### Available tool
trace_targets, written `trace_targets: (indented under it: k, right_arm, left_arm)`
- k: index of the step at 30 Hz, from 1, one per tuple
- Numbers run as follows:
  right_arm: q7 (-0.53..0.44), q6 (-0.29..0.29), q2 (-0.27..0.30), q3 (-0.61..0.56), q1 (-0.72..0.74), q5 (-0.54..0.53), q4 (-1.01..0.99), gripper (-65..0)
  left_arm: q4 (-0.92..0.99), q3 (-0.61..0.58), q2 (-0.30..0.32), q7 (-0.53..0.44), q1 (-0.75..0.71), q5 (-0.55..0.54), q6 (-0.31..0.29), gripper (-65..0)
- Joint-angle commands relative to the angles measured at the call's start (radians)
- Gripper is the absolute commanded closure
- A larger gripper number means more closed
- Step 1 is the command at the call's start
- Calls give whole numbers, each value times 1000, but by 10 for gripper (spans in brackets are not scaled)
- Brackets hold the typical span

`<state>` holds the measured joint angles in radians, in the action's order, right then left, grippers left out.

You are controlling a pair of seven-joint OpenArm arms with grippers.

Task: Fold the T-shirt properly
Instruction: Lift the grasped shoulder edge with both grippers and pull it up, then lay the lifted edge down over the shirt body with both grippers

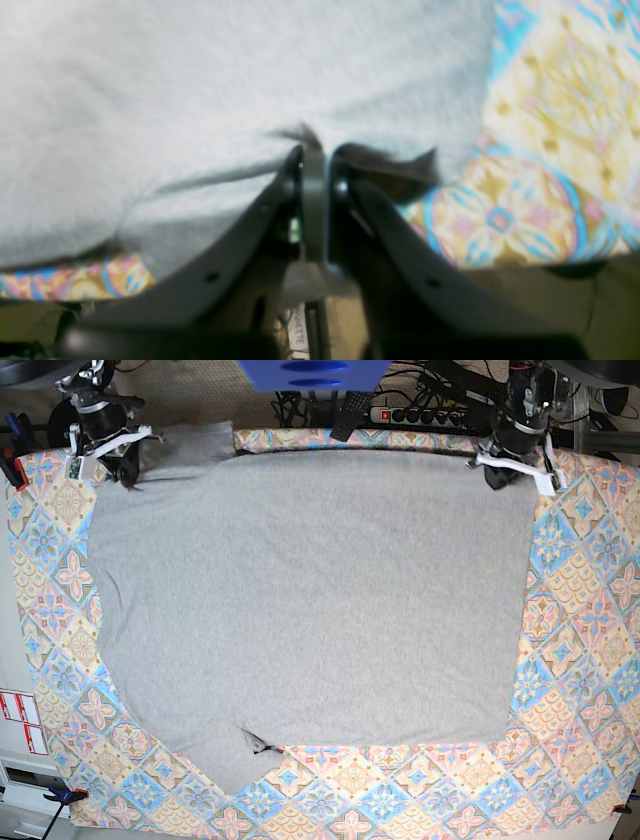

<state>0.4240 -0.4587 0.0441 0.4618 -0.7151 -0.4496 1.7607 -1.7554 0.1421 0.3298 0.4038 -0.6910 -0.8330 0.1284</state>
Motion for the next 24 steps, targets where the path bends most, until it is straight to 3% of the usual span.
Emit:
trace_targets:
  k: [1, 8, 14, 24]
  right_arm:
    - [-18, 8, 7, 4, -5, -8, 18, 0]
    - [-12, 8, 10, 2, 153, -8, 17, 0]
    - [105, 8, 12, -4, 366, -5, 2, 0]
    - [141, 8, 13, -4, 619, -4, -302, 0]
  left_arm:
    - [-19, 11, 9, -19, 11, 5, -5, 0]
    - [-13, 11, 13, -16, 164, 5, 0, 0]
    - [21, 3, 12, -13, 304, 8, 0, 0]
    - [331, 1, 15, -13, 572, 8, -3, 0]
